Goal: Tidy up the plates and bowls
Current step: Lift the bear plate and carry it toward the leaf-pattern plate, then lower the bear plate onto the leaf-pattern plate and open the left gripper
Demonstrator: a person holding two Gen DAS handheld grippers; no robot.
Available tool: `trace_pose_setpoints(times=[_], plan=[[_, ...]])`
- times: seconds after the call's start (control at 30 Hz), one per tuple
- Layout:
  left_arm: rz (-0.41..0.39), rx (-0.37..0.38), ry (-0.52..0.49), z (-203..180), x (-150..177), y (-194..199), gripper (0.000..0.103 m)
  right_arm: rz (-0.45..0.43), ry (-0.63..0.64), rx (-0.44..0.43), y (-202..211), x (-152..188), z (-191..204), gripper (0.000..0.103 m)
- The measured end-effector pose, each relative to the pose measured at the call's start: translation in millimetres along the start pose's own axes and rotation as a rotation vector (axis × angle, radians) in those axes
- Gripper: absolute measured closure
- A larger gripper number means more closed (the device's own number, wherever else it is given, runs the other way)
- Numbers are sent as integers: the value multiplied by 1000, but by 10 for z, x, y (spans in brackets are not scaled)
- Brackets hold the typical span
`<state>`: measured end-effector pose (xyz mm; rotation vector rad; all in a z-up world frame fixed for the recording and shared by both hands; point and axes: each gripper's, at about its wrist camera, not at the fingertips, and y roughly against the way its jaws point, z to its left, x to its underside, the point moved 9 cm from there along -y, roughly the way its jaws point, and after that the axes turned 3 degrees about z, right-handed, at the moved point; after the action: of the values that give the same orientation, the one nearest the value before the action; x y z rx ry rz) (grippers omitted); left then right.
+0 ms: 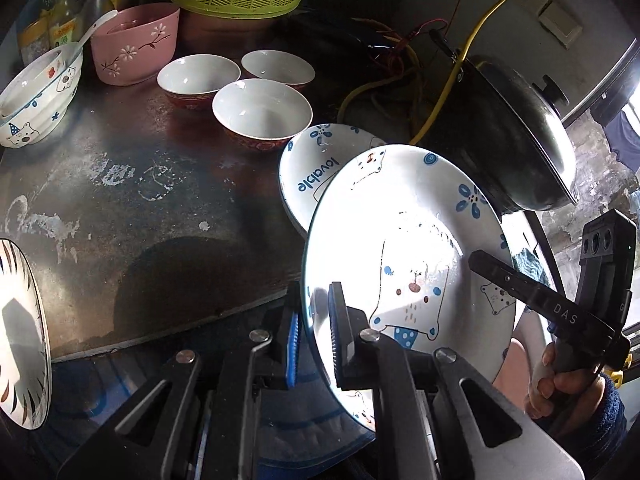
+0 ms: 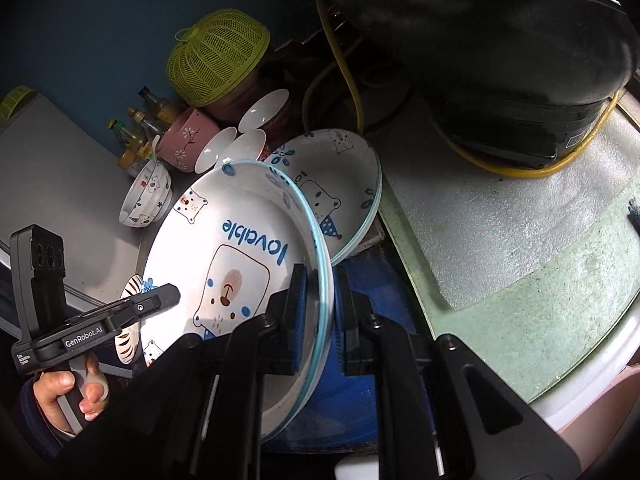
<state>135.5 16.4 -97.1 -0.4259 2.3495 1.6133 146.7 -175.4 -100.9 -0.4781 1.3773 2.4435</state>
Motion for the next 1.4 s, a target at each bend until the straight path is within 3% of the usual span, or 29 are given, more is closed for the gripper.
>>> trace_pose_setpoints(times=[0.33, 0.73, 1.4], plan=[[-68, -76, 148, 835, 29, 342, 92, 94, 139, -70, -505, -17, 761, 90], [-126, -152, 311, 1697, 295, 720, 92, 191, 274, -136, -1006, 122, 1650, 90], [-195, -254, 564, 2846, 740, 1180, 92, 344, 470, -223, -1739, 481, 2769, 90]])
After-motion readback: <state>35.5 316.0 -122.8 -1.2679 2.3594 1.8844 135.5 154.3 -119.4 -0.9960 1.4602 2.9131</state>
